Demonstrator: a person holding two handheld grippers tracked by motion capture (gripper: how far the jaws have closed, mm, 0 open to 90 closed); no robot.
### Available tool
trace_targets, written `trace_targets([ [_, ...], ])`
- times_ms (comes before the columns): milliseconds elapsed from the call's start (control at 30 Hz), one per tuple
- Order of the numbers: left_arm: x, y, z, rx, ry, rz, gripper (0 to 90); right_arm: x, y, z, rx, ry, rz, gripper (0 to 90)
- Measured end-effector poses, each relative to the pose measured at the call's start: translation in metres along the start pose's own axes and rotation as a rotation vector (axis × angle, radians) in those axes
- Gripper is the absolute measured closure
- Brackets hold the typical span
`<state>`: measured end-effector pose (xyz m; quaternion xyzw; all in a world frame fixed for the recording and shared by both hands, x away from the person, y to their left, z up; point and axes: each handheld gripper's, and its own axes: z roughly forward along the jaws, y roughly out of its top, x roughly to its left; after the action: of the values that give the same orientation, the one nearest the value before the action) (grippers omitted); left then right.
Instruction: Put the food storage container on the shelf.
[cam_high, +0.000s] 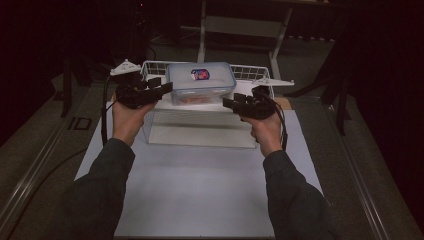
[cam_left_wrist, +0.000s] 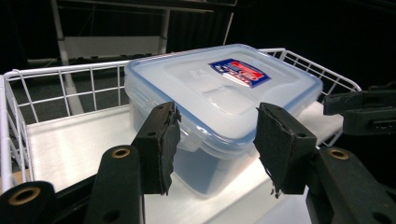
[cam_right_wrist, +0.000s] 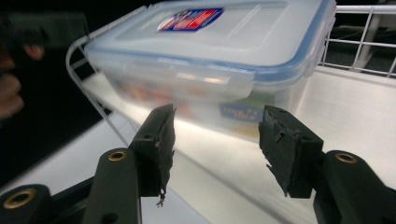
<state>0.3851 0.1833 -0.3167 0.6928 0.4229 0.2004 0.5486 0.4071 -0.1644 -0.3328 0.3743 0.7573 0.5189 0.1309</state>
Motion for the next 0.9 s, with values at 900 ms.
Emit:
trace_targets([
  [900,-0.035,-0.071,-0.072,0.062,-0.008,0.108,40.6,0.042,-0.075,-0.055,0.159,-0.059,-0.259,34.3],
])
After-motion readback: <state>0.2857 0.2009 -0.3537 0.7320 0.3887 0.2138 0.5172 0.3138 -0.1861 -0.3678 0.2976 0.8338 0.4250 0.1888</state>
